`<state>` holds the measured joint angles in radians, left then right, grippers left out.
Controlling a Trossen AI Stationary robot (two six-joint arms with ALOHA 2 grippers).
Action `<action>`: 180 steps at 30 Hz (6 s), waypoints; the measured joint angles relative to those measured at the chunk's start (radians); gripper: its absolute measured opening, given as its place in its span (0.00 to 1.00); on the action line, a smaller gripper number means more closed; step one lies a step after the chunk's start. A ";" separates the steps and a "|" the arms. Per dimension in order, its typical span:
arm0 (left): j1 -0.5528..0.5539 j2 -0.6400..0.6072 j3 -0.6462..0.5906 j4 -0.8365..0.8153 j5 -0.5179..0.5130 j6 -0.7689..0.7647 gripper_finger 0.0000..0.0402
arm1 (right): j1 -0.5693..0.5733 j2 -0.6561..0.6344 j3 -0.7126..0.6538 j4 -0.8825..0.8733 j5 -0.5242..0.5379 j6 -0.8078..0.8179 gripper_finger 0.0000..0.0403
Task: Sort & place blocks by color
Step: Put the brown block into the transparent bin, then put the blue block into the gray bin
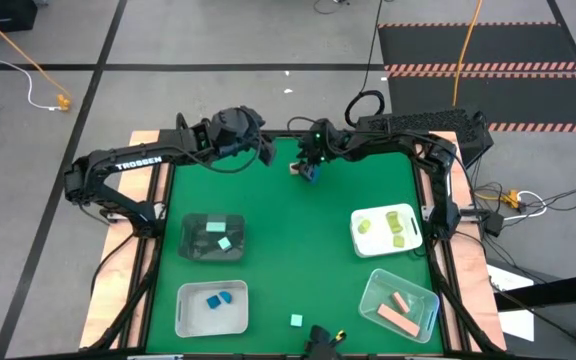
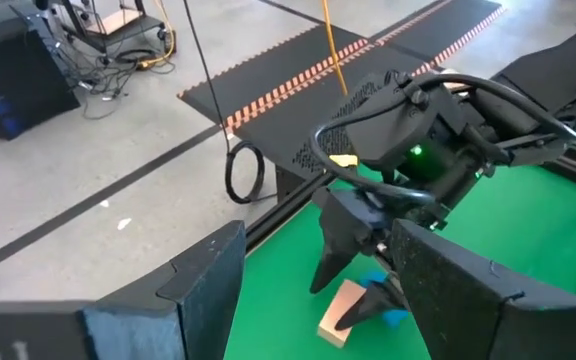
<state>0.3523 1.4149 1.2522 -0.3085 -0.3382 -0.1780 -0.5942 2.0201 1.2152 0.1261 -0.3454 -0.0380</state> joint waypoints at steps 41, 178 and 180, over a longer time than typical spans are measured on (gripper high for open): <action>0.000 0.000 0.000 -0.069 0.000 -0.007 0.62 | 0.023 -0.039 -0.001 -0.156 -0.021 -0.265 0.55; -0.322 0.000 0.000 -0.116 -0.001 -0.387 0.62 | 1.190 -1.068 -0.660 -0.149 -0.175 1.656 0.45; -0.327 0.000 0.000 -0.116 -0.001 -0.398 0.62 | 1.187 -1.077 -0.660 -0.067 -0.175 1.616 0.44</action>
<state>0.0252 1.4151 1.2518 -0.4242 -0.3388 -0.5759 0.5923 0.9429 0.5552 0.0588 -0.5205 1.5784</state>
